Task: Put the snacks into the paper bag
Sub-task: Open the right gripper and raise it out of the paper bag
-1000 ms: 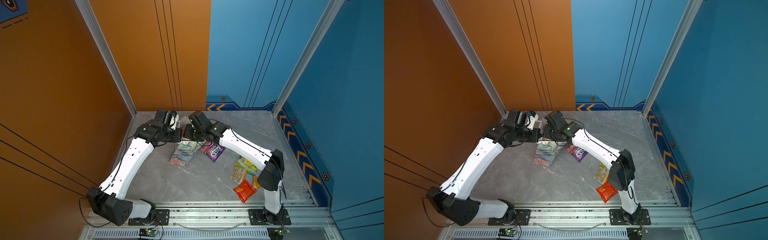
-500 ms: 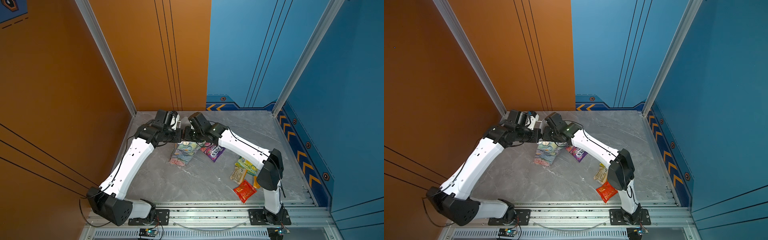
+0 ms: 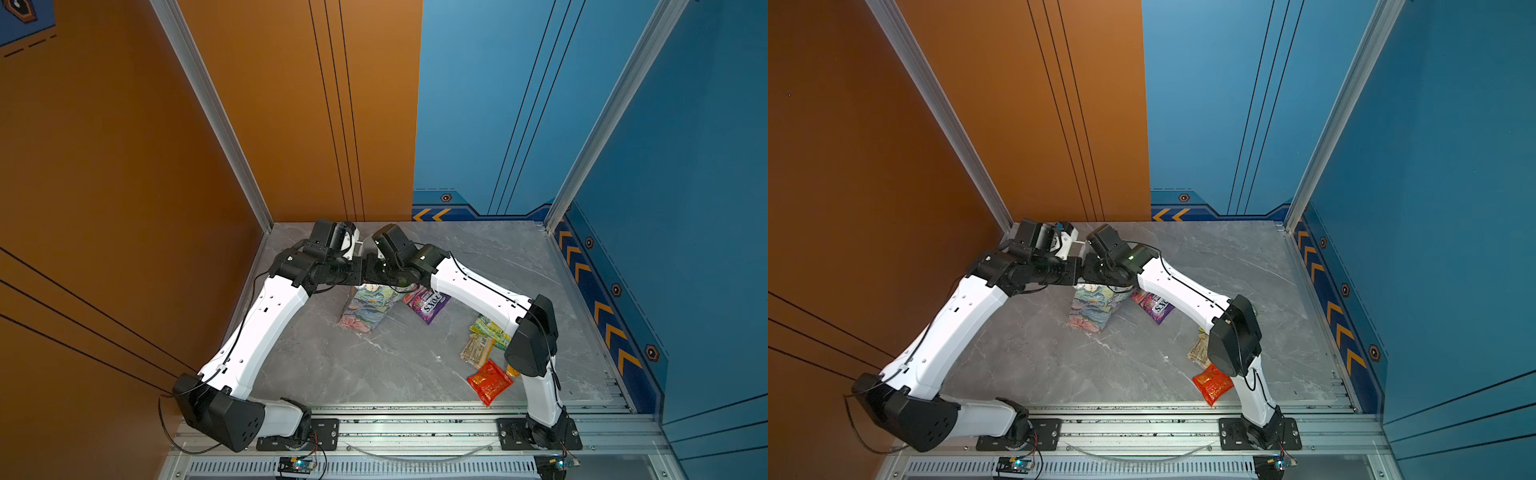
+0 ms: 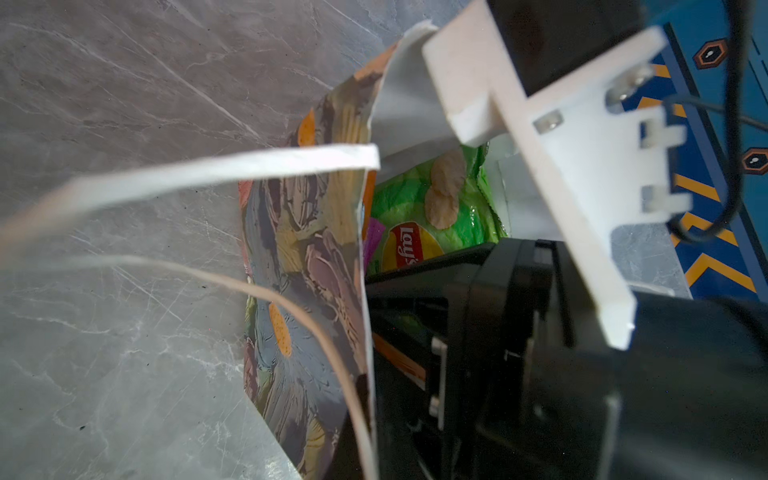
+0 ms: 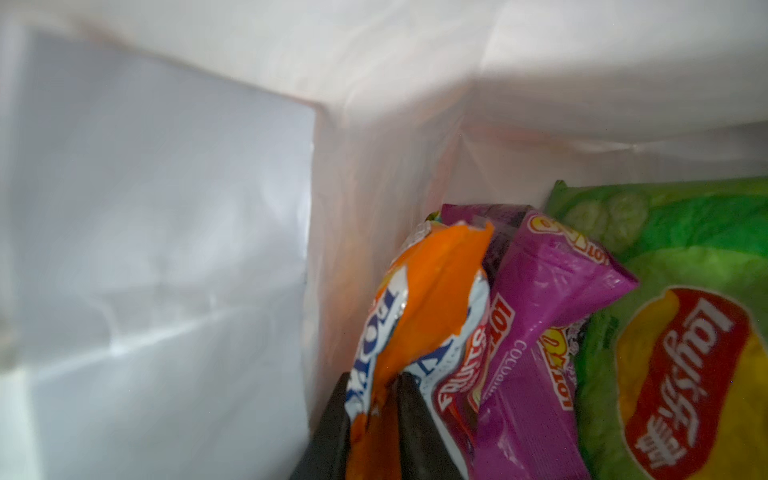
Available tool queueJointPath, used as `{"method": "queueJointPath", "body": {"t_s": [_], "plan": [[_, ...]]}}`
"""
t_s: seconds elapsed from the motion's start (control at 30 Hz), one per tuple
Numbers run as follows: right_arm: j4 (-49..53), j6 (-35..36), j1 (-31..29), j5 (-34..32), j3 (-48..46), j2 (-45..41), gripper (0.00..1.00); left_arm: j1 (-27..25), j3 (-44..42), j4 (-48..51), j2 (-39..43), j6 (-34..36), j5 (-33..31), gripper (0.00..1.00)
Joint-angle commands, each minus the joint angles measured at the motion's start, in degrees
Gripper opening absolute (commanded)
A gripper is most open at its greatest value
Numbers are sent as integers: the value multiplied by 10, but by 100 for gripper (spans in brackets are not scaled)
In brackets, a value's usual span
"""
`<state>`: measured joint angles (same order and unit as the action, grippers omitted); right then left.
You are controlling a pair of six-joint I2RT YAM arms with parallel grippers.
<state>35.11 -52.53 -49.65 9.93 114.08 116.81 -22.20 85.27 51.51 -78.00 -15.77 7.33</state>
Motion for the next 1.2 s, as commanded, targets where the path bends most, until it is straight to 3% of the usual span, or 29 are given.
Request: {"method": "queueJointPath", "body": {"t_s": [0.0, 0.23, 0.4, 0.83, 0.97, 1.17], "plan": [[14, 5, -1, 12, 22, 3, 25, -6, 4, -54, 15, 16, 3, 5], [23, 20, -1, 1, 26, -18, 37, -5, 4, -53, 16, 14, -14, 6], [42, 39, 5, -22, 25, -48, 54, -3, 3, -53, 15, 14, -18, 6], [62, 116, 47, -49, -4, -175, 54, 4, 2, -52, 6, 11, -28, 6], [34, 133, 78, -69, -74, -250, 54, 7, 2, -52, 5, 11, -30, 6], [-67, 70, 184, 9, -243, -367, 54, 14, 3, -51, 5, 8, -22, 6]]}}
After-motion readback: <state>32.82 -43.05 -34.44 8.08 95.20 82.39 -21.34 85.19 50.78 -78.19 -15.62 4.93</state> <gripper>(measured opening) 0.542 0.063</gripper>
